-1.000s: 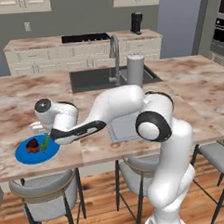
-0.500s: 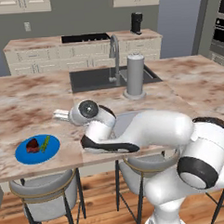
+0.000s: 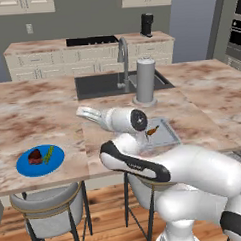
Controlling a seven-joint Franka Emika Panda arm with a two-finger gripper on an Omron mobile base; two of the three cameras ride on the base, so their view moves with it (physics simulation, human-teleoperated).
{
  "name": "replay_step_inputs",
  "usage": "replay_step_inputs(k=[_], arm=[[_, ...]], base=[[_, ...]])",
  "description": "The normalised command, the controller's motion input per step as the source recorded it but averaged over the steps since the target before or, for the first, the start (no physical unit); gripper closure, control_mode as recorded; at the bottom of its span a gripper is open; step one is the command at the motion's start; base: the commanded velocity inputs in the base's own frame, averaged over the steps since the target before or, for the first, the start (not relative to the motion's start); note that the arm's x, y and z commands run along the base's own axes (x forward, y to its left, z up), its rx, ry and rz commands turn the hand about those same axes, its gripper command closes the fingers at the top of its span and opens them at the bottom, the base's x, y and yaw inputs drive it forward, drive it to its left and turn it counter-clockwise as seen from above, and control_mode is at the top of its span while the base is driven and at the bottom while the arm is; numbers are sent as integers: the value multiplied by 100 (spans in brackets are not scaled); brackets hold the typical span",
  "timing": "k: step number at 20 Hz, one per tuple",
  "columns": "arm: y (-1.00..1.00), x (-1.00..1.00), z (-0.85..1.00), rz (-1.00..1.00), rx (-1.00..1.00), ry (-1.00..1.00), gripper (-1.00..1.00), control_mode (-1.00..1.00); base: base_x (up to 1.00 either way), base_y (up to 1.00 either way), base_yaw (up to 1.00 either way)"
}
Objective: Create a steak meal by picking up the steak and asparagus from the tray and placing them on the plate. Leave the carrot on the tray.
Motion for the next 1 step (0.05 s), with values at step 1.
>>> replay_step_inputs(k=[1], arm=[[-81, -24, 0, 1, 34, -9, -100, -100]], base=[[0, 0, 0]])
